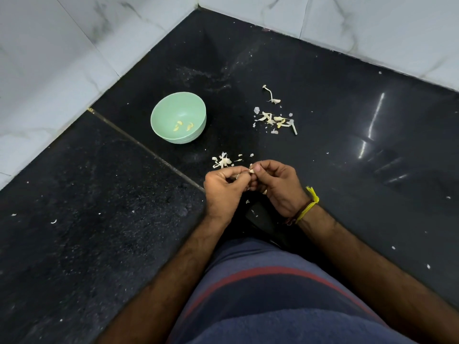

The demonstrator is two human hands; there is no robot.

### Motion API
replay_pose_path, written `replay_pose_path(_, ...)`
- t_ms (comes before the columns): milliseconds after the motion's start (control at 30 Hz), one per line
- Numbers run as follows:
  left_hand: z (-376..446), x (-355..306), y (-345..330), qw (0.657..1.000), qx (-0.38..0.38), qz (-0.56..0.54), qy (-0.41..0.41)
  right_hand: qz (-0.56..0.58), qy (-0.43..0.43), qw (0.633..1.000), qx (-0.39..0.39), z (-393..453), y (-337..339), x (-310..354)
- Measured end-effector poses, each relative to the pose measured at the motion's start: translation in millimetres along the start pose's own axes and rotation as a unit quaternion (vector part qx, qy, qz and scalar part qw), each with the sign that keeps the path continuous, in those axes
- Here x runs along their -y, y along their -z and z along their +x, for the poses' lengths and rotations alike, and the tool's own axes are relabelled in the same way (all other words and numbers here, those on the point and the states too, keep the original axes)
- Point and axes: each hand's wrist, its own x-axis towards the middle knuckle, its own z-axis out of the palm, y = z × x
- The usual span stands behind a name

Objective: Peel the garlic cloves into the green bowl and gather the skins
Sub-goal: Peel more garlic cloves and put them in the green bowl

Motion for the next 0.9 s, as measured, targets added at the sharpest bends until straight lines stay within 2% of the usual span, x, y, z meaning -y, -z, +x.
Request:
replay_pose_path(67,0.3,0.7,-1.2,0.998,-0.002,-0.048,0.031,0.032,-0.027,0.999,0.010,0.4,-0.8,2.1)
replay_pose_path(267,0.6,1.4,1.1,0.999,0.007,-0.031,0.023,0.082,-0.090,0.992,0.027,2.0,1.3,3.7)
replay_pose_path(333,0.5,1.7,2.4,1.000,0.008,-0.008,0.008,0.063,-0.077,0.995,0.012,1.9,0.9,3.5)
replay_pose_path(400,1.7,3.4,3.3,1.000,0.001,0.010,-0.009,-0.025,-0.018,0.999,-0.026,1.6,-0.7,2.8)
replay_pose_path(467,3.6,6.7,4.6,0.999,-0.007,0.038,-0.020,-0.135,0.052,0.987,-0.067,1.1,-2.9,0.2)
replay_pose_path(567,5.0,9.4,5.6,0.997,-0.022,0.069,-0.033,-0.208,0.093,0.970,-0.085,-0.5,-7.8,-1.0)
replay_pose_path(733,8.4,11.6,8.3,0.994,-0.030,0.100,-0.040,-0.191,0.046,0.981,0.004,-0.6,-2.5,7.1)
replay_pose_path(900,6.2,12.7,6.9,0.993,-0.029,0.105,-0.040,-0.132,0.016,0.991,-0.007,-0.6,-1.1,6.1)
